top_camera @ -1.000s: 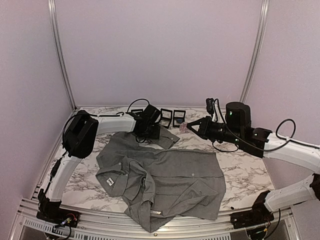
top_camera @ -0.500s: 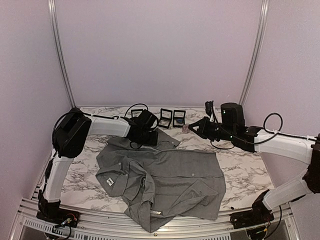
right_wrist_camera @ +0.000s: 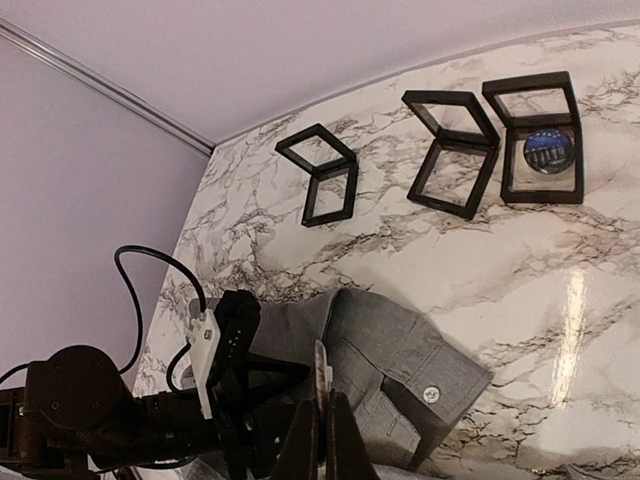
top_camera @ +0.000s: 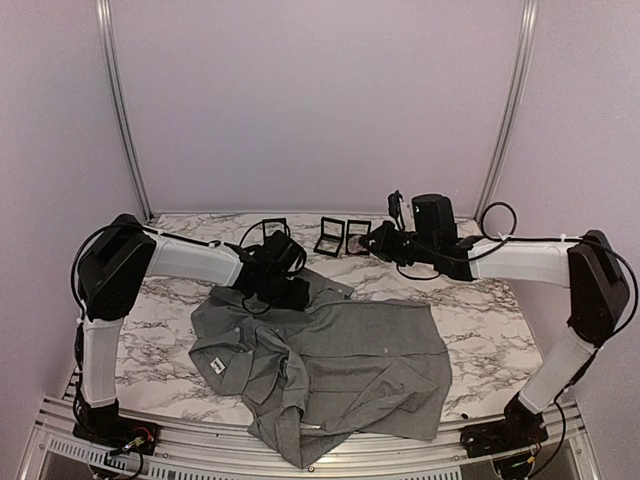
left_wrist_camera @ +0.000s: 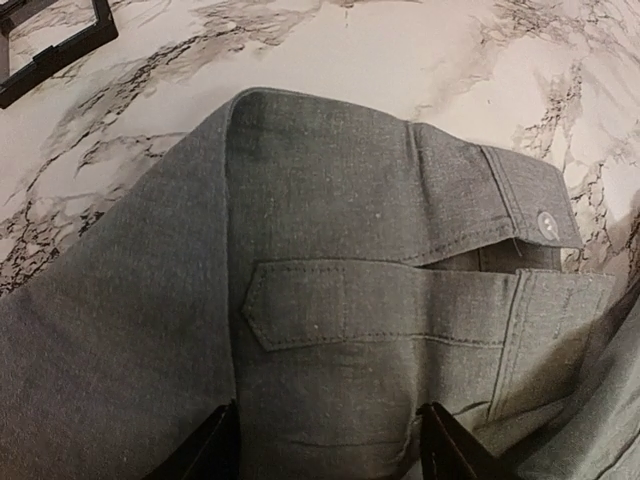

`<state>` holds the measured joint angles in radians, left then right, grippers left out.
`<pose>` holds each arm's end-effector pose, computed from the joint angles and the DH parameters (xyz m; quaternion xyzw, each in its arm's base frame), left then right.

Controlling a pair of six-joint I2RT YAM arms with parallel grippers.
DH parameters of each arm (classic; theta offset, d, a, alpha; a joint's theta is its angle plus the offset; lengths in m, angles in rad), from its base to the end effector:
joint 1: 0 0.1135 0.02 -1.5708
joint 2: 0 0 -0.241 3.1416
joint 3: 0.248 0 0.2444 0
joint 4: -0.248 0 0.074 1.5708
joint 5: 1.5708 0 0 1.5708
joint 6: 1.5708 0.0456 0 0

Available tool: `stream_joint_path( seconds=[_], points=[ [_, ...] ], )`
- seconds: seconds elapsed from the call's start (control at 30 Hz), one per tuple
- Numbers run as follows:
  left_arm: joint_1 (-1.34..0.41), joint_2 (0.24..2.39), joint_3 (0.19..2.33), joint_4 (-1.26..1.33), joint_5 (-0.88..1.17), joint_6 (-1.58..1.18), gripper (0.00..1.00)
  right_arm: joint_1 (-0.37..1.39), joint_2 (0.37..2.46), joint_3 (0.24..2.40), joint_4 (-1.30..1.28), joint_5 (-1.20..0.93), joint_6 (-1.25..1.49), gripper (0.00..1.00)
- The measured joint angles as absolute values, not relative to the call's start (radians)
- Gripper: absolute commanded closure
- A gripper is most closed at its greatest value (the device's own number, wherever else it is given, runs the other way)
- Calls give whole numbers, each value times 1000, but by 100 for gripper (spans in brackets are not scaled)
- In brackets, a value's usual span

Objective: Remove the brooch from the garment
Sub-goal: Remove the flattened clothing from the center of the board, then place the brooch in the brooch box.

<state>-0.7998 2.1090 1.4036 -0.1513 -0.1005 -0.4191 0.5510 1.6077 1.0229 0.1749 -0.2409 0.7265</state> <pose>0.3106 -0.3131 0.1223 0.1598 0.9222 -0.1612 0.3132 0.3079 0.2020 0.2264 0.0071 0.8327 0.4052 0.3772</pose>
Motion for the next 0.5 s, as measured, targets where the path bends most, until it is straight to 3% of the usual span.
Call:
stream_joint_path(
  seconds=[0.5],
  points=[
    [-778, 1718, 1257, -163, -39, -406, 33, 534, 1922, 1217, 312, -219, 741, 100]
  ],
)
